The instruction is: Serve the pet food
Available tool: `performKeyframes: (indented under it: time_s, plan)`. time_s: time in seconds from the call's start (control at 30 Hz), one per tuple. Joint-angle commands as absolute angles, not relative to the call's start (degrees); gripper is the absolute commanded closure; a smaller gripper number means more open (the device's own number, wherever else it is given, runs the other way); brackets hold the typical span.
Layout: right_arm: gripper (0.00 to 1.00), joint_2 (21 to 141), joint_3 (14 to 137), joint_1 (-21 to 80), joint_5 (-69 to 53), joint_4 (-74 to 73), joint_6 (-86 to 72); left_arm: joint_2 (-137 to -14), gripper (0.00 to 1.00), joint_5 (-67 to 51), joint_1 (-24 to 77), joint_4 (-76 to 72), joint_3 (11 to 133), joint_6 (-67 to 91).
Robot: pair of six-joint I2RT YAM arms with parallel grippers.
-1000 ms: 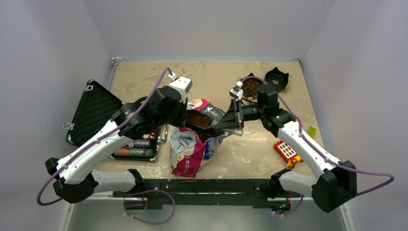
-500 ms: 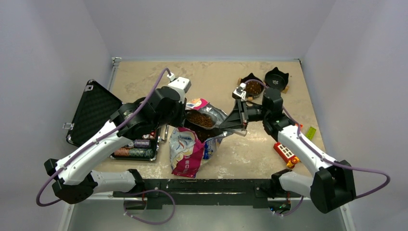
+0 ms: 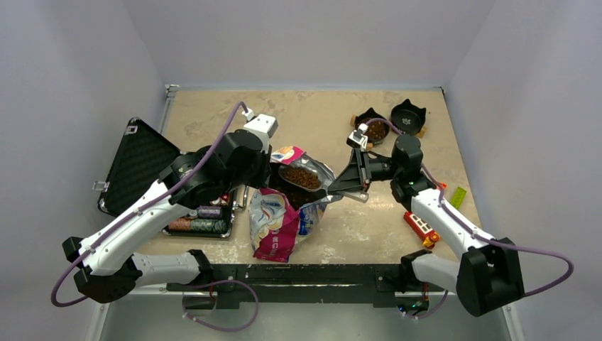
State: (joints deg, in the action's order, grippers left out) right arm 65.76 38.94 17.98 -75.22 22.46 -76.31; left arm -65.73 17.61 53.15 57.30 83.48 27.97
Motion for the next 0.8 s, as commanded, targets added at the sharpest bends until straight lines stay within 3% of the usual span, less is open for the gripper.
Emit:
performKeyframes:
  time_s: [0.0,0.07,0.6,0.77]
  plan:
    - [1.0,62.4,40.8,17.3,-74.0,14.9,-69.3,-60.8,1.0,19.0,53.6,47.8,86.9,29.0]
    - [1.0,62.0,41.8,17.4,-73.4,6.9,-63.7,-60.7,1.0,19.7,53.6,48.4,86.9,29.0]
    - [1.0,59.9,40.3,17.4,-75.4,14.5,-69.4,-61.9,1.0,21.6,53.6,50.5,88.0,30.2]
    - [1.0,56.6,45.1,17.3,-74.9,10.6,-71.5,-63.5,1.0,26.6,53.6,54.7,90.0,31.9]
